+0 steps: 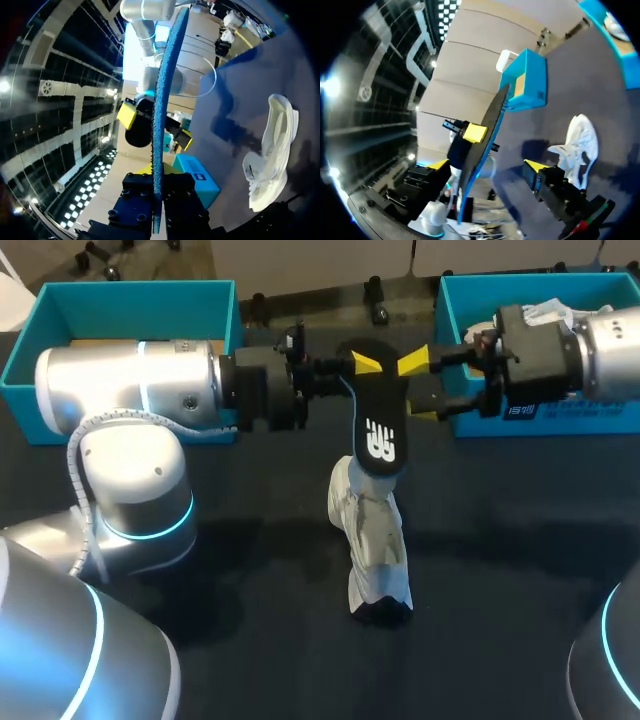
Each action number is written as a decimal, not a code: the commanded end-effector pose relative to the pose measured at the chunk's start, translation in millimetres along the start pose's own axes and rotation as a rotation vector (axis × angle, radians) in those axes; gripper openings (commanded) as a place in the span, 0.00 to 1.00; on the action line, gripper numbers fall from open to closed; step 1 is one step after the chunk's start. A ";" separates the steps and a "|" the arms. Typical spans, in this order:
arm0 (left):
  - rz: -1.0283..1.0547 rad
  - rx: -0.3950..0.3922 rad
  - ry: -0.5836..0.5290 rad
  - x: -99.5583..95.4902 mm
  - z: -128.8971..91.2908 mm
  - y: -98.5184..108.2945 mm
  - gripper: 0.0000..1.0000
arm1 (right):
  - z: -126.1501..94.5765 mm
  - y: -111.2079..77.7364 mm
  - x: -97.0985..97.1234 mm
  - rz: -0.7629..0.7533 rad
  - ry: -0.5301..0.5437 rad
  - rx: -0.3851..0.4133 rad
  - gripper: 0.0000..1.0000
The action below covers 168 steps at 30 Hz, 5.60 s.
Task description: Take the shoe out of the shoebox, open the shoe tongue, remove and reinsert the insole, then place the shoe into the shoebox
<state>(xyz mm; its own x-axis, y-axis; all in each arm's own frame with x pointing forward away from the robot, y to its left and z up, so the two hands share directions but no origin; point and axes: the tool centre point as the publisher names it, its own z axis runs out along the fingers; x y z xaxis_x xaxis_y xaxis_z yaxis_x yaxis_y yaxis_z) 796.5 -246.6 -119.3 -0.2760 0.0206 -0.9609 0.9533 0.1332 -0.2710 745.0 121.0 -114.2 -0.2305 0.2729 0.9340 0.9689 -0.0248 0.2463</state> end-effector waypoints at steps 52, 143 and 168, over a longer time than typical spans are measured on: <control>-0.239 0.086 0.040 31.8 -18.9 -36.7 0.00 | -43.8 -25.4 -40.4 -0.586 -0.153 0.334 1.00; -0.940 -0.015 0.464 135.9 -35.2 -84.8 0.00 | -14.5 -76.0 -134.4 -1.248 -0.281 0.560 1.00; -0.916 0.024 0.418 160.0 -26.0 -91.8 0.00 | 3.2 -83.7 -152.0 -1.270 -0.310 0.678 1.00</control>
<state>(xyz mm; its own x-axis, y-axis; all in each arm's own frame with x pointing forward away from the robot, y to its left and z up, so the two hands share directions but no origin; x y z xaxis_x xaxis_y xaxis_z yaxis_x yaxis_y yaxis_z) 665.0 -230.1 -246.3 -0.9195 0.2698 -0.2858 0.3553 0.2596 -0.8980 694.0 78.7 -276.7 -0.9970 -0.0328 0.0698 0.0163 0.7954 0.6059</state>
